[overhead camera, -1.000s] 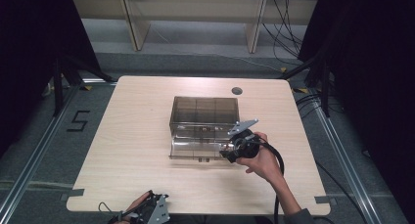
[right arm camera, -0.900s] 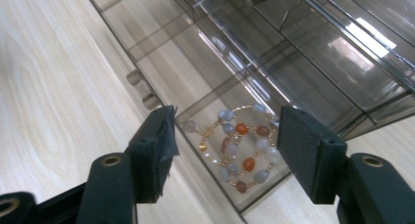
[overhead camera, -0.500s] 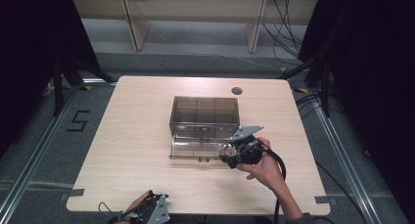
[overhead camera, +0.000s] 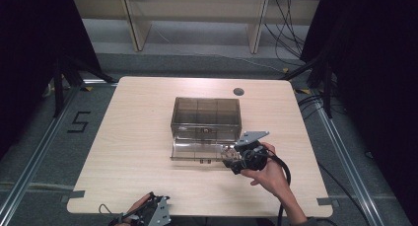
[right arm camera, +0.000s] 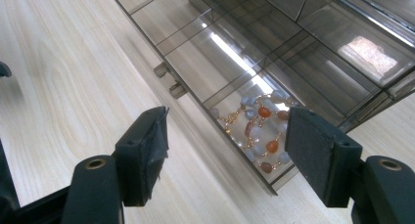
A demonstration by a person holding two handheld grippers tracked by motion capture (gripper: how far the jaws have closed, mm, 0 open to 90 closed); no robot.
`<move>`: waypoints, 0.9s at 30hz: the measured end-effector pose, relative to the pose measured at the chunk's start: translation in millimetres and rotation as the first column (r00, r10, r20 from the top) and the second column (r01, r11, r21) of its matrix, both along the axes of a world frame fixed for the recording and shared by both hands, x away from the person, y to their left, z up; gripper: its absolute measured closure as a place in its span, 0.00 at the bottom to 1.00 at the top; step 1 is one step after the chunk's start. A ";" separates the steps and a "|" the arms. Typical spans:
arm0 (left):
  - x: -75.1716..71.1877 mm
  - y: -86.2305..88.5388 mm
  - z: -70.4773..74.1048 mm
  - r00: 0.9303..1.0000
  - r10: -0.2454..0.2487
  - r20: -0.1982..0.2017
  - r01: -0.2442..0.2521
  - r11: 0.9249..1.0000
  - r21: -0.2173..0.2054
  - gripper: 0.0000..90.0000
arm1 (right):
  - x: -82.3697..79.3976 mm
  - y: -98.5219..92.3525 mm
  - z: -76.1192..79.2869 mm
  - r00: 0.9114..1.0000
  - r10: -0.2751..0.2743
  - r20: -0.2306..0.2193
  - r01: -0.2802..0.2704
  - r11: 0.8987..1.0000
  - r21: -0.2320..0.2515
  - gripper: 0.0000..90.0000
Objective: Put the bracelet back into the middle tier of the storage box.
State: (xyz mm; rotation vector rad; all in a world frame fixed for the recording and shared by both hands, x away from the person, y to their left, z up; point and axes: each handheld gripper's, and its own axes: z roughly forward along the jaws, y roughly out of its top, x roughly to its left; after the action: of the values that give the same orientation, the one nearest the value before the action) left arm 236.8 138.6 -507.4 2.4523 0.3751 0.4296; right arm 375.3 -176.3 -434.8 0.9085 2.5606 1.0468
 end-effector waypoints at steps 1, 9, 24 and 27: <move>0.0 0.0 0.0 1.000 0.000 0.000 0.000 1.000 0.000 0.18 | -0.8 -1.7 1.8 1.000 0.003 -0.017 -0.003 1.000 -0.013 0.36; -1.0 -0.9 -1.8 1.000 0.009 0.003 -0.009 1.000 -0.021 0.18 | -8.7 -7.0 0.4 1.000 -0.020 -0.017 0.020 1.000 0.001 0.35; -0.8 -1.0 -2.4 1.000 0.006 0.004 -0.006 1.000 -0.023 0.18 | -23.0 -16.0 -11.1 0.999 -0.023 -0.022 0.023 1.000 0.013 0.33; -0.8 -1.0 -1.7 1.000 0.008 0.002 -0.008 1.000 -0.021 0.18 | -20.6 -17.9 -12.8 1.000 0.023 0.017 -0.023 1.000 0.008 0.33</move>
State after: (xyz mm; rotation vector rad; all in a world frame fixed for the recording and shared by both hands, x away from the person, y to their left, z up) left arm 236.0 137.6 -509.2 2.4301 0.3868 0.4301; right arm 354.7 -194.2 -447.6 0.8707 2.5609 1.0678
